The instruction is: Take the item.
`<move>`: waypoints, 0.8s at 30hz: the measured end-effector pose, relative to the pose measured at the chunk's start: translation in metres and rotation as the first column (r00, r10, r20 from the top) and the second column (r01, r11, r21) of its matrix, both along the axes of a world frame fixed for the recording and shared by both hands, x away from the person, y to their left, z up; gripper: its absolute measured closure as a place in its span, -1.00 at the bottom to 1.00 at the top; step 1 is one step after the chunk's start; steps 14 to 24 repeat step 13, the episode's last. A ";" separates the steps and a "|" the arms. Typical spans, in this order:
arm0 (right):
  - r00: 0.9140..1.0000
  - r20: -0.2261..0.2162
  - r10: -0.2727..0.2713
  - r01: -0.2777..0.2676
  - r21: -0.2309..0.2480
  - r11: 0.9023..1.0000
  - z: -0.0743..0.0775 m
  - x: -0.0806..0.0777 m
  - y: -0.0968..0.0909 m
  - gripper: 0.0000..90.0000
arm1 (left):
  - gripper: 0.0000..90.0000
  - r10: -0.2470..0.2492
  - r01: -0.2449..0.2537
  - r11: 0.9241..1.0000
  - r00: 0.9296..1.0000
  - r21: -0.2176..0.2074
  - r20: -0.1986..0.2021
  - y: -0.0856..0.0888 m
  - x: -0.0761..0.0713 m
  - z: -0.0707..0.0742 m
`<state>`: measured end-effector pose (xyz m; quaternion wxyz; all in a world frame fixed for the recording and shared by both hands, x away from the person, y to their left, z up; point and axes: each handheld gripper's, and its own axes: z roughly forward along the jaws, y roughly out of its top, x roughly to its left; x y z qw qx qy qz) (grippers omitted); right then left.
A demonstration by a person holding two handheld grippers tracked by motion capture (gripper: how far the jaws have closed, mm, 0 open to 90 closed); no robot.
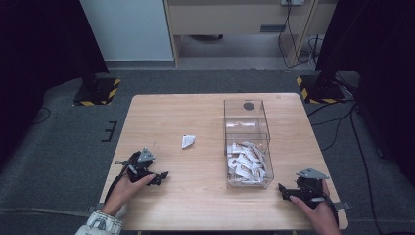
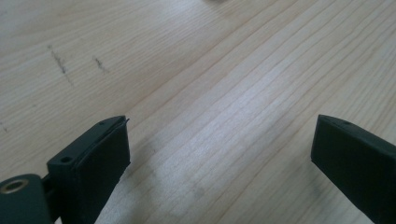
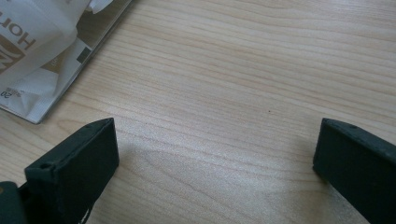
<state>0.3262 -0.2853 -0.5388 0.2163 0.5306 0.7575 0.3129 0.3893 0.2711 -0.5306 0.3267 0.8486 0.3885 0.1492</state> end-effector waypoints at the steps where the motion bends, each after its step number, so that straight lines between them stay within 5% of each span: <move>1: 1.000 0.000 0.000 0.000 0.000 1.000 0.000 0.000 0.000 -0.99 | -0.92 -0.001 0.001 1.000 1.000 0.002 -0.005 0.000 0.000 -0.002; 8: 1.000 -0.001 -0.005 0.005 0.001 1.000 0.000 0.000 0.000 -0.99 | -0.99 0.000 0.001 1.000 1.000 -0.027 0.029 0.004 -0.003 -0.006; 24: 1.000 -0.001 -0.005 0.005 0.001 1.000 0.000 0.000 0.000 -0.99 | -0.99 -0.001 0.002 1.000 1.000 -0.028 0.028 0.004 -0.004 -0.006</move>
